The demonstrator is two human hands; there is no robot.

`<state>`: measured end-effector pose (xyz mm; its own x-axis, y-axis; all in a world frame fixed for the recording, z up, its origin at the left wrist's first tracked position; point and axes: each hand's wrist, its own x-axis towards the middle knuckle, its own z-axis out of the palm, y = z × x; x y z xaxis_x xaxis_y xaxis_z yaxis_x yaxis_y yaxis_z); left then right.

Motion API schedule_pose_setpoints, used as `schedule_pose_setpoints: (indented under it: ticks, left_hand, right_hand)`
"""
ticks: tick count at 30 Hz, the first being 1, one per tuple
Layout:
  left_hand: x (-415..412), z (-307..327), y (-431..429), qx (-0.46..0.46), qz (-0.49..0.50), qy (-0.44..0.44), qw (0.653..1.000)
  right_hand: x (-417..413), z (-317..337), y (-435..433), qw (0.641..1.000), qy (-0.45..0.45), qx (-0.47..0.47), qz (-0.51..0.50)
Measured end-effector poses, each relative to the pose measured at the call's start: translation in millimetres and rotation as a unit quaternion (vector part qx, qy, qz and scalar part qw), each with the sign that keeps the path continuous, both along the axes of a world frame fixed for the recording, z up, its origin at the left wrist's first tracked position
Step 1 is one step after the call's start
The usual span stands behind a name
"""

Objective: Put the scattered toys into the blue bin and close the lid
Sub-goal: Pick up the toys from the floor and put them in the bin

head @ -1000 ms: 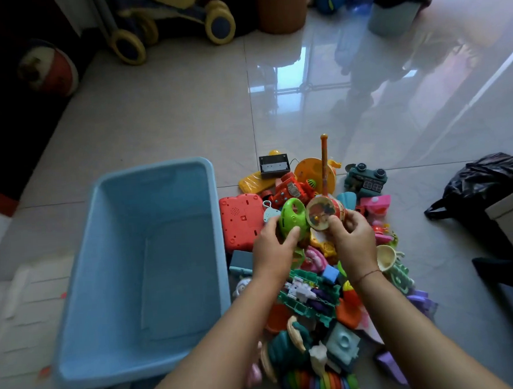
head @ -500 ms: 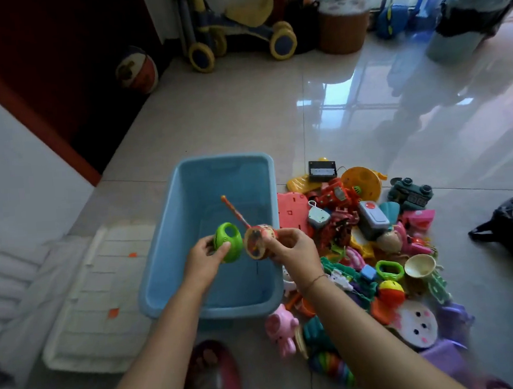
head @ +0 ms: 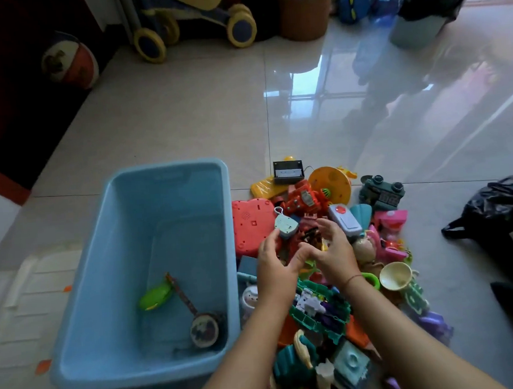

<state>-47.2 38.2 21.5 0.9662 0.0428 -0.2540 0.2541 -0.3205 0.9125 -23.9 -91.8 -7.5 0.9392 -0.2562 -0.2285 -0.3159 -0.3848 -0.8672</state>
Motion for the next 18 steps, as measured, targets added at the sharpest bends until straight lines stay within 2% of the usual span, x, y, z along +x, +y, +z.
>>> schedule_pose_setpoints:
  ticks: [3, 7, 14, 18]
  left_hand:
    - [21.8, -39.1, -10.8, 0.047, 0.035, 0.058, 0.997]
    - [55.7, -77.3, -17.8, 0.081, 0.065, 0.092, 0.99]
    - [117.6, -99.7, -18.3, 0.125, -0.02, 0.071, 0.989]
    - [124.9, -105.5, -19.2, 0.177, -0.053, 0.075, 0.98]
  right_hand:
    - [13.6, -28.8, -12.4, 0.999, 0.029, -0.042, 0.003]
    - [26.0, -59.2, -12.2, 0.998, 0.049, -0.03, -0.008]
    - [43.9, -78.7, -14.0, 0.999, 0.043, 0.023, -0.018]
    - [42.5, -82.2, -15.9, 0.991, 0.065, 0.101, -0.057]
